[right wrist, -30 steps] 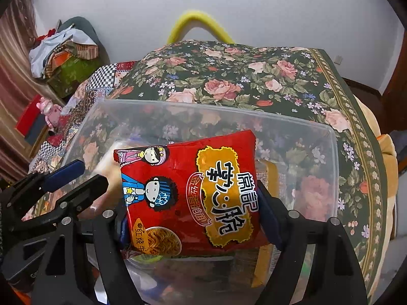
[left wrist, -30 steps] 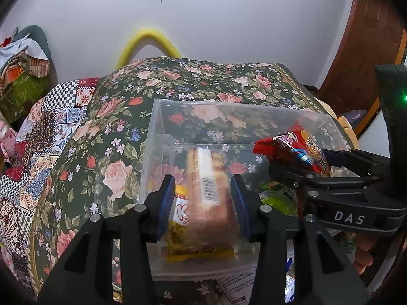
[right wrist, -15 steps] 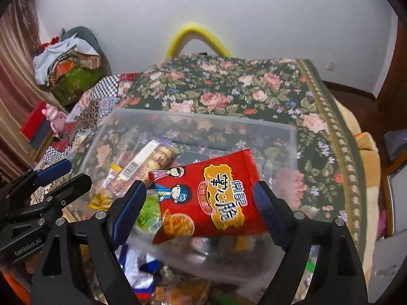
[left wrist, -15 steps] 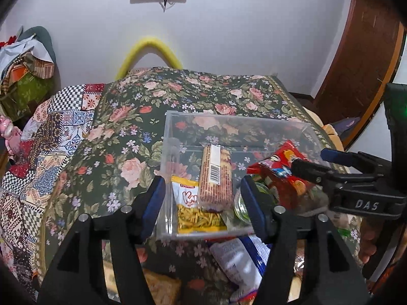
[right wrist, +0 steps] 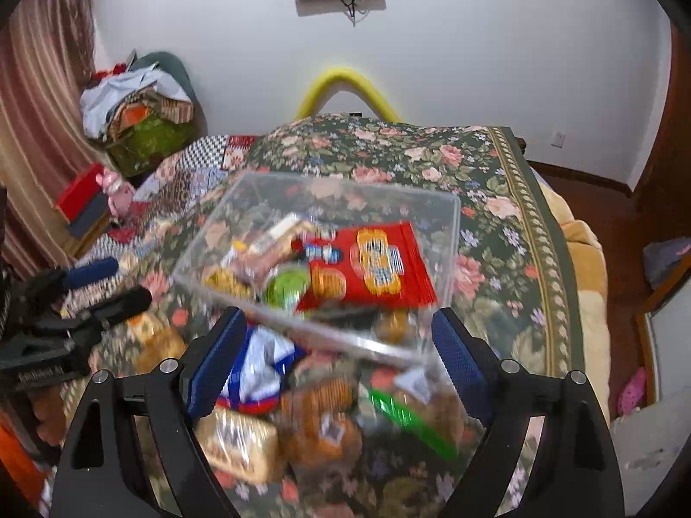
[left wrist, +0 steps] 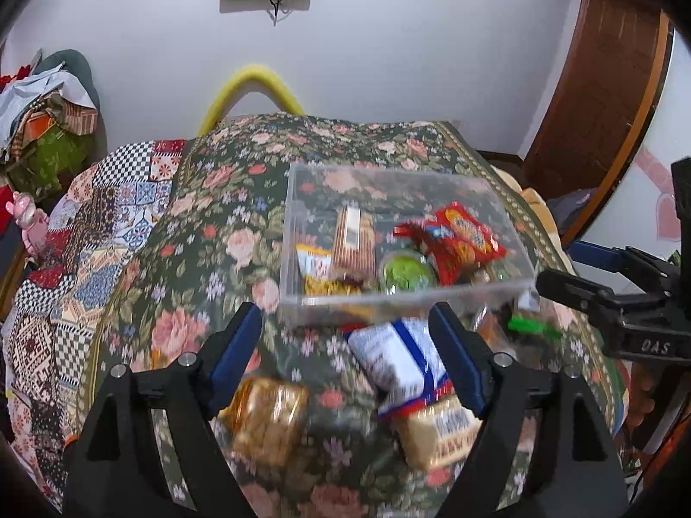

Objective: Organize snacks
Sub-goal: 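Grasp the clear peanut cookie pack with the left tool while the right grasps the orange bread bag, then carry the peanut pack and orange bread bag into the clear box and release, then withdraw both tools and reach the left to the orange-wrapped cake while the right reaches the green-zip bag, then grasp the orange-wrapped cake with the left tool while the right grasps the green-zip cookie bag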

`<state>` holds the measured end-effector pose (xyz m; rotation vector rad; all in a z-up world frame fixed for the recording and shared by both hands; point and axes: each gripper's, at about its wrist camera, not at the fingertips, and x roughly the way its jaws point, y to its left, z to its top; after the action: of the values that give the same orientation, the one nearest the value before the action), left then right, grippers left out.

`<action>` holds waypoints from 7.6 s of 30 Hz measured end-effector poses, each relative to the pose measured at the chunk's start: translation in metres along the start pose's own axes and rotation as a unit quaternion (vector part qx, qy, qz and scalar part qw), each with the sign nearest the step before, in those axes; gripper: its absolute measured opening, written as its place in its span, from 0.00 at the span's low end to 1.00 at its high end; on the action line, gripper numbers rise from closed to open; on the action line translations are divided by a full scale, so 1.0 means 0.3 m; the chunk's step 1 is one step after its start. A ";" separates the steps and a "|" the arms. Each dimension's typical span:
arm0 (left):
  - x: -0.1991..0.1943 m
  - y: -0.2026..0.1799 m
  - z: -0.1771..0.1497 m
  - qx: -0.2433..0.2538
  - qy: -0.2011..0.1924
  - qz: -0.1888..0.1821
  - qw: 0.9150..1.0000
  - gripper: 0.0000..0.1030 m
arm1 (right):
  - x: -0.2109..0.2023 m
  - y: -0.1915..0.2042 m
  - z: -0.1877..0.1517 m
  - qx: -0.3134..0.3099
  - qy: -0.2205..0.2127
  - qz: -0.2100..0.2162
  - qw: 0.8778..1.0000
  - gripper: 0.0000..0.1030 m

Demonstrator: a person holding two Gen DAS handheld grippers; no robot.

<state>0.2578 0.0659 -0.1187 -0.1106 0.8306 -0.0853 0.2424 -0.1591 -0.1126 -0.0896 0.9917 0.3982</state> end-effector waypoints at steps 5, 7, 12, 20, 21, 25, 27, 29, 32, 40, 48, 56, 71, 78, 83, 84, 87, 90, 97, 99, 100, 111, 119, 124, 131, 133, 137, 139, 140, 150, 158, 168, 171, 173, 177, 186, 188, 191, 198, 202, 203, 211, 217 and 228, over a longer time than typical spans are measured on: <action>-0.017 0.028 -0.091 0.001 0.019 0.006 1.000 0.79 | -0.007 0.029 -0.098 -0.029 0.012 -0.016 0.999 0.84; -0.016 0.047 -0.129 -0.001 0.028 0.009 1.000 0.79 | 0.000 0.036 -0.141 -0.035 0.018 -0.021 0.999 0.84; 0.016 0.109 -0.211 -0.015 0.055 0.017 0.998 0.79 | 0.060 0.017 -0.210 -0.020 0.048 -0.022 0.998 0.84; 0.123 0.191 -0.304 -0.038 0.094 0.020 0.995 0.79 | 0.149 -0.038 -0.263 0.034 0.085 -0.009 0.996 0.84; 0.134 0.195 -0.309 -0.039 0.095 0.019 0.994 0.79 | 0.157 -0.041 -0.263 0.037 0.086 -0.008 0.996 0.84; 0.179 0.200 -0.313 -0.032 0.096 0.023 0.995 0.79 | 0.172 -0.029 -0.260 0.039 0.087 0.002 0.995 0.84; 0.199 0.204 -0.308 -0.032 0.092 0.030 0.995 0.79 | 0.185 -0.027 -0.256 0.040 0.088 0.007 0.995 0.84; 0.213 0.207 -0.297 -0.035 0.091 0.030 0.995 0.78 | 0.198 -0.025 -0.250 0.042 0.087 0.008 0.995 0.84; 0.232 0.208 -0.290 -0.032 0.089 0.026 0.995 0.72 | 0.212 -0.027 -0.246 0.050 0.086 0.015 0.995 0.84; 0.275 0.182 -0.308 -0.018 0.111 0.011 0.994 0.46 | 0.222 -0.031 -0.241 0.054 0.076 0.028 0.995 0.79; 0.269 0.156 -0.313 -0.020 0.106 0.009 0.994 0.43 | 0.217 -0.017 -0.234 0.041 0.073 0.047 0.995 0.48; 0.182 0.116 -0.308 -0.014 0.079 0.008 0.997 0.42 | 0.183 -0.009 -0.246 0.032 0.065 0.038 0.997 0.44; 0.002 0.058 -0.193 -0.006 0.012 0.008 1.000 0.42 | 0.017 0.002 -0.186 0.028 0.010 0.038 0.999 0.44; -0.031 0.026 -0.098 0.003 -0.018 0.005 1.000 0.42 | -0.028 0.004 -0.095 0.017 -0.027 0.037 0.999 0.44; -0.022 0.003 -0.025 0.009 -0.036 0.004 0.999 0.42 | -0.022 0.017 -0.025 0.011 -0.049 0.035 0.998 0.44; -0.014 -0.002 -0.012 0.012 -0.038 0.005 0.999 0.42 | -0.014 0.022 -0.007 0.010 -0.051 0.034 0.998 0.44; 0.018 -0.007 0.022 0.015 -0.039 0.007 0.999 0.42 | 0.007 0.035 0.028 0.002 -0.056 0.032 0.998 0.44; 0.049 -0.005 0.045 0.012 -0.037 0.007 0.999 0.42 | 0.036 0.043 0.062 -0.004 -0.056 0.032 0.998 0.44; 0.139 0.027 0.088 0.007 -0.028 0.017 0.999 0.42 | 0.110 0.050 0.116 0.001 -0.050 0.042 0.998 0.44; 0.169 0.041 0.104 0.002 -0.023 0.014 1.000 0.42 | 0.132 0.050 0.130 0.003 -0.047 0.045 0.998 0.44; 0.182 0.043 0.110 0.001 -0.020 0.012 1.000 0.42 | 0.143 0.051 0.135 0.005 -0.046 0.045 0.998 0.44; 0.322 0.042 0.187 0.010 -0.002 -0.002 1.000 0.42 | 0.313 0.045 0.227 0.022 0.002 0.050 0.998 0.44; 0.421 0.054 0.222 0.010 0.027 -0.015 0.999 0.42 | 0.363 0.007 0.242 0.042 0.024 0.065 0.997 0.44; 0.406 0.045 0.228 0.013 0.015 0.001 1.000 0.43 | 0.338 0.029 0.250 0.008 0.012 0.037 0.999 0.44; 0.311 0.051 0.218 0.014 0.004 -0.004 1.000 0.45 | 0.272 0.002 0.247 0.018 0.000 0.038 0.999 0.45; 0.266 0.057 0.205 0.022 -0.002 0.002 1.000 0.51 | 0.236 -0.008 0.233 0.018 -0.007 0.034 0.999 0.47; 0.183 0.074 0.163 0.029 -0.013 0.006 0.999 0.62 | 0.163 -0.035 0.200 0.023 -0.015 0.031 0.999 0.47; 0.142 0.081 0.135 0.034 -0.017 0.011 0.999 0.65 | 0.123 -0.044 0.180 0.022 -0.020 0.028 0.999 0.48; 0.124 0.086 0.121 0.035 -0.016 0.010 0.999 0.66 | 0.105 -0.046 0.171 0.022 -0.021 0.026 0.999 0.48; 0.021 0.173 0.003 0.009 0.003 0.035 0.999 0.83 | -0.034 -0.064 0.025 0.014 -0.029 0.004 0.999 0.62; 0.029 0.270 -0.122 -0.009 0.028 0.063 0.998 0.91 | 0.004 -0.152 -0.090 0.044 0.005 -0.009 0.999 0.71; 0.150 0.374 -0.240 -0.045 0.066 0.068 0.994 0.91 | 0.100 -0.259 -0.169 0.105 0.045 -0.032 0.993 0.84; 0.183 0.382 -0.243 -0.041 0.065 0.063 0.995 0.91 | 0.130 -0.266 -0.164 0.110 0.049 -0.044 0.992 0.84; 0.196 0.386 -0.241 -0.041 0.057 0.062 0.996 0.91 | 0.147 -0.271 -0.158 0.114 0.049 -0.046 0.991 0.84; 0.232 0.394 -0.230 -0.041 0.056 0.057 0.996 0.92 | 0.196 -0.279 -0.148 0.133 0.053 -0.033 0.989 0.84; 0.320 0.432 -0.235 -0.047 0.074 0.064 0.994 0.96 | 0.226 -0.288 -0.158 0.146 0.040 -0.049 0.987 0.89; 0.334 0.433 -0.241 -0.053 0.075 0.061 0.994 0.97 | 0.235 -0.298 -0.162 0.148 0.044 -0.046 0.987 0.89; 0.346 0.418 -0.243 -0.044 0.077 0.069 0.994 0.97 | 0.234 -0.317 -0.169 0.160 0.037 -0.044 0.986 0.88; 0.325 0.386 -0.243 -0.026 0.073 0.072 0.994 0.78 | 0.234 -0.296 -0.193 0.129 0.045 -0.053 0.989 0.84; 0.275 0.366 -0.232 -0.027 0.063 0.067 0.995 0.76 | 0.218 -0.296 -0.207 0.128 0.049 -0.047 0.989 0.79; 0.261 0.357 -0.230 -0.025 0.059 0.066 0.996 0.76 | 0.213 -0.296 -0.211 0.127 0.050 -0.045 0.990 0.78; 0.107 0.237 -0.195 0.000 0.027 0.037 0.999 0.76 | 0.151 -0.251 -0.249 0.090 0.054 -0.044 0.993 0.61; 0.010 0.132 -0.180 0.019 0.010 0.015 1.000 0.76 | 0.076 -0.214 -0.298 0.064 0.054 -0.028 0.996 0.53; -0.099 -0.002 -0.202 0.044 0.001 -0.024 0.999 0.76 | -0.029 -0.273 -0.314 0.134 0.032 -0.022 0.990 0.80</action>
<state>0.1928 0.0650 -0.1374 -0.0483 0.8259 -0.1666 0.1931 -0.2612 -0.1658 0.1189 1.0964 0.2201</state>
